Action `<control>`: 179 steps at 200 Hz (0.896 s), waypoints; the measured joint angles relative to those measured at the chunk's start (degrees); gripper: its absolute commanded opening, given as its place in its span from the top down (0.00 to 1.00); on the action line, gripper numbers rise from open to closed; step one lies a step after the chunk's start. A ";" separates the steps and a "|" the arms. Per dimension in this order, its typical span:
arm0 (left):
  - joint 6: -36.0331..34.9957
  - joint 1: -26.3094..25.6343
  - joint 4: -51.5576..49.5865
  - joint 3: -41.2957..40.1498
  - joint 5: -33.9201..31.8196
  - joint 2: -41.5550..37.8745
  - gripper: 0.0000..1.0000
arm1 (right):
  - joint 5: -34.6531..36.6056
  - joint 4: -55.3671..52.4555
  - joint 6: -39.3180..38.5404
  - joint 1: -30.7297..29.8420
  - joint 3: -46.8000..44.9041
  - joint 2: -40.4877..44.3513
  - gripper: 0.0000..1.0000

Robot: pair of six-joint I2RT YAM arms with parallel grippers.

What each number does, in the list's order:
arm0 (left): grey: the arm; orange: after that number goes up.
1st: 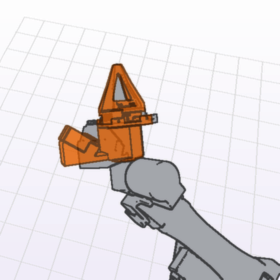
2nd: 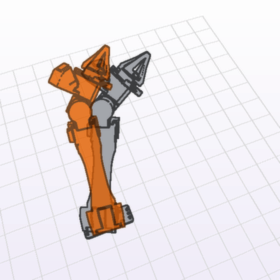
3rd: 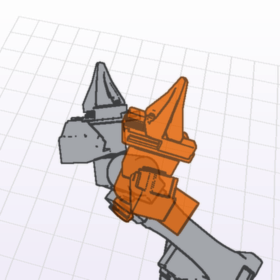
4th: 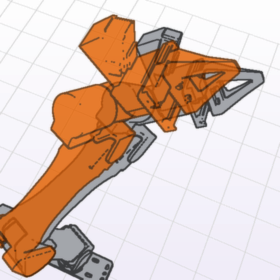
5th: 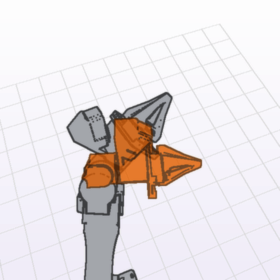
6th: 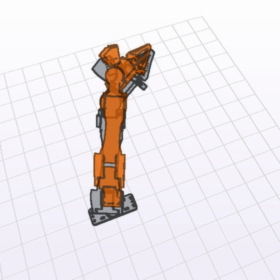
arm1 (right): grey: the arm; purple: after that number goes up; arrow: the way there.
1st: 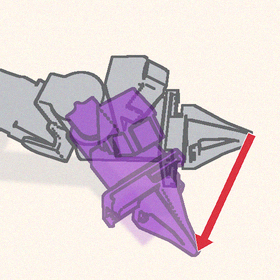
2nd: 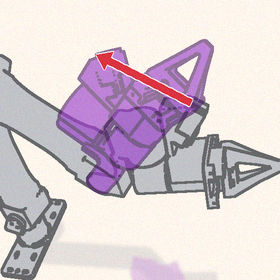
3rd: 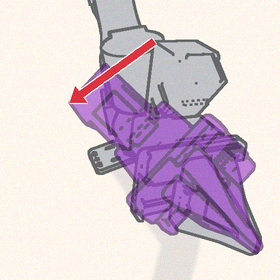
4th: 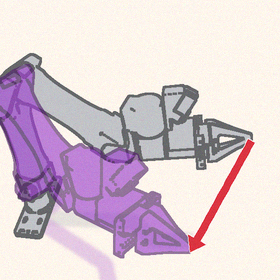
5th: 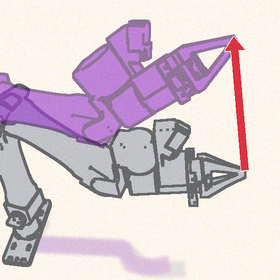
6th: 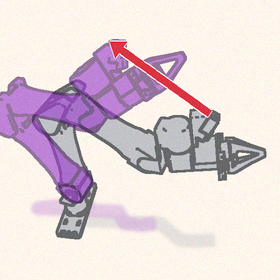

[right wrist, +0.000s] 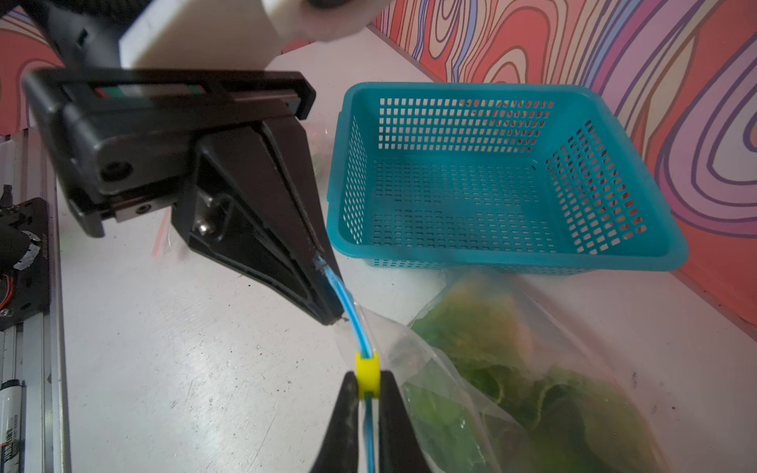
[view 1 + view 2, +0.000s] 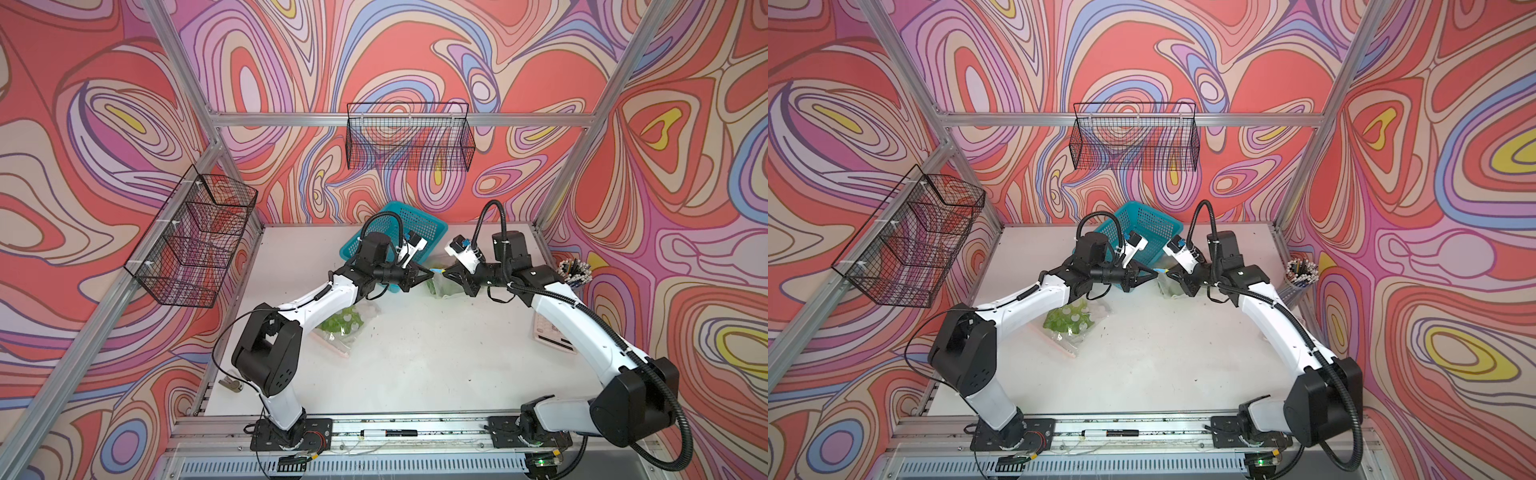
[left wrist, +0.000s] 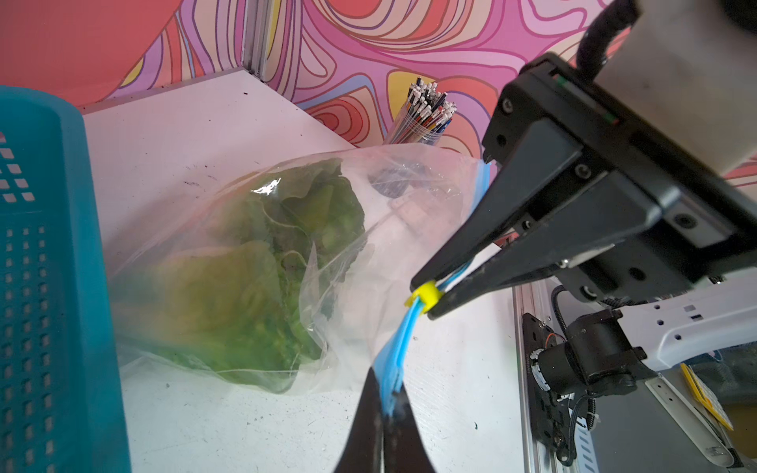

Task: Open the zip-top bag and take out the chinese cabbages
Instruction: Unzip the zipper on the zipper food storage bag.

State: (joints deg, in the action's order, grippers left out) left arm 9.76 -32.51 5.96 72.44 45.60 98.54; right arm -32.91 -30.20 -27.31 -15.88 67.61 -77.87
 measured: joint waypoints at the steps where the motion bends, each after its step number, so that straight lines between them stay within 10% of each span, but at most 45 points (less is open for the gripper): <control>1: 0.07 0.00 0.00 -0.02 0.00 -0.02 1.00 | -0.04 0.07 0.09 0.00 0.00 0.02 1.00; 31: 0.61 -0.09 0.44 -0.31 -0.09 -0.35 0.89 | -0.92 2.38 2.47 0.09 -0.90 0.52 1.00; 56: 0.31 -0.44 -0.22 -0.74 -1.70 -1.20 0.51 | -1.38 3.85 4.52 0.50 -1.53 0.70 1.00; 83: -0.15 -0.83 -0.61 -1.05 -4.17 -1.38 0.38 | -1.51 4.94 5.55 0.79 -1.57 0.72 1.00; 179: -2.69 -3.08 -1.77 1.25 -9.90 0.74 0.40 | -2.58 6.64 6.84 0.81 -2.27 0.94 1.00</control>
State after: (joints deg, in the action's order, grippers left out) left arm 7.07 -35.59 4.19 73.69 35.70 99.29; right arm -35.48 -23.55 -20.47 -15.07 65.34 -76.93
